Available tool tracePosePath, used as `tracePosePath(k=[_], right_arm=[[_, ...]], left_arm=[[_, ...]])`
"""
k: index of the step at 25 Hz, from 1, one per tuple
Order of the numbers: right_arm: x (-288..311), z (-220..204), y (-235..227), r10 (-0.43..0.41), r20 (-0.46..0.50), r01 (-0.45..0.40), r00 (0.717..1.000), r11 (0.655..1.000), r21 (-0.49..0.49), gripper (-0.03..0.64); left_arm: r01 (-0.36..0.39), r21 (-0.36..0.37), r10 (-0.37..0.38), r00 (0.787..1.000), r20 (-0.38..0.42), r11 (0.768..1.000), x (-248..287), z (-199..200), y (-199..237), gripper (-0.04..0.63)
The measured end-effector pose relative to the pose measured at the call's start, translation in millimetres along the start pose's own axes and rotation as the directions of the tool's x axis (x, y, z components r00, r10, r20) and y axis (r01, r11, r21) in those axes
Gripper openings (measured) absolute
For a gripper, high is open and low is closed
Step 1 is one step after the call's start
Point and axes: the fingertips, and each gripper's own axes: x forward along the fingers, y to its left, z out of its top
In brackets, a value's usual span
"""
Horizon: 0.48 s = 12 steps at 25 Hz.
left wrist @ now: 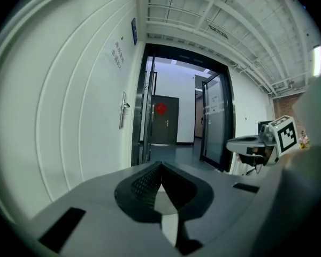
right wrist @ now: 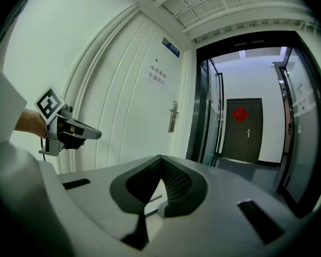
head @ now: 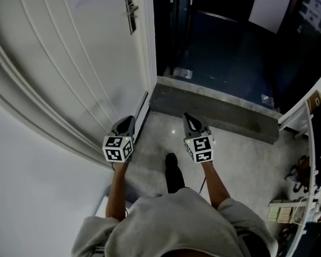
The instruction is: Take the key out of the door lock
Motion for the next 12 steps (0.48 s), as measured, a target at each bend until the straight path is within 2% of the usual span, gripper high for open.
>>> tracePosePath(k=[12], right_arm=[[140, 8, -97, 0.019, 0.016, -0.019, 1.0, 1.0, 0.014, 0.023]], left_arm=[[-0.004, 0.016, 0.004, 1.0, -0.015, 1.0, 157, 48, 42, 0.018]])
